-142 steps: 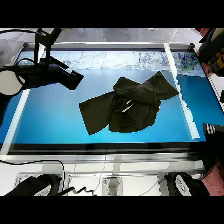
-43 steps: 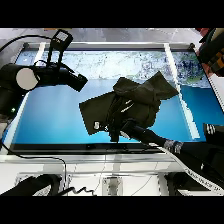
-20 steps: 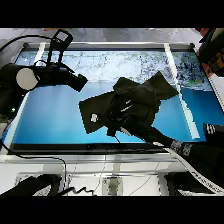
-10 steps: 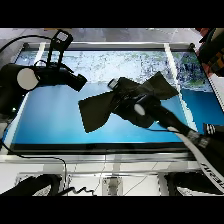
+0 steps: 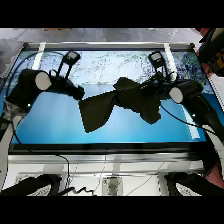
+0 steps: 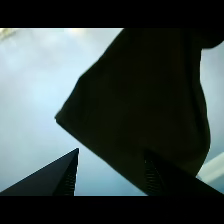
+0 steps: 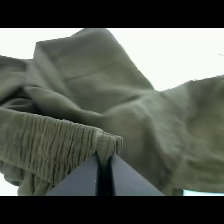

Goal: Fold the clothes and pants, and hang the long-sleeved shirts on hangers.

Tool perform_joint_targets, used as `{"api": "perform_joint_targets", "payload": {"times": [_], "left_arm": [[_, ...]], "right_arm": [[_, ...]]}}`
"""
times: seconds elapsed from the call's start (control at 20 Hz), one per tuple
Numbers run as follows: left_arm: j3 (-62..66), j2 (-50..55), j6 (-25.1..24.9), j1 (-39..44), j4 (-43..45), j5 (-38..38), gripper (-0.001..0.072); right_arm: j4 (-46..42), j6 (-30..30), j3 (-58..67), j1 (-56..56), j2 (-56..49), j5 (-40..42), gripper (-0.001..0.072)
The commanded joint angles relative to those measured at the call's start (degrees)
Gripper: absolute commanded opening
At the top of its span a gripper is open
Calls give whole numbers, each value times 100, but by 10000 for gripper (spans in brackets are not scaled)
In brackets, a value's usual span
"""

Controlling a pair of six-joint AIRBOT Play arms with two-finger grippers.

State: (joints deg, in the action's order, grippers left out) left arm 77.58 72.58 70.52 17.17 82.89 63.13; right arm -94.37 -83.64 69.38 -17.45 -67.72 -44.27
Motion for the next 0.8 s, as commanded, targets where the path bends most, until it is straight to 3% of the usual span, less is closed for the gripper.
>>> {"api": "perform_joint_targets", "payload": {"times": [0.0, 0.25, 0.55, 0.75], "left_arm": [[-748, 59, 26, -326, -111, 428, 437], [-1954, 20, -52, -1045, -1486, 393, 437], [-3440, -498, -393, -1891, -2739, -142, 437], [-4286, -435, -634, -1869, -3969, -909, 447]], "right_arm": [[9, -31, 7, 280, 118, -278, 30], [4, -31, 7, 295, 118, -348, 30], [4, -31, 7, 295, 116, -398, 30], [9, -31, 7, 295, 116, -398, 30]]}}
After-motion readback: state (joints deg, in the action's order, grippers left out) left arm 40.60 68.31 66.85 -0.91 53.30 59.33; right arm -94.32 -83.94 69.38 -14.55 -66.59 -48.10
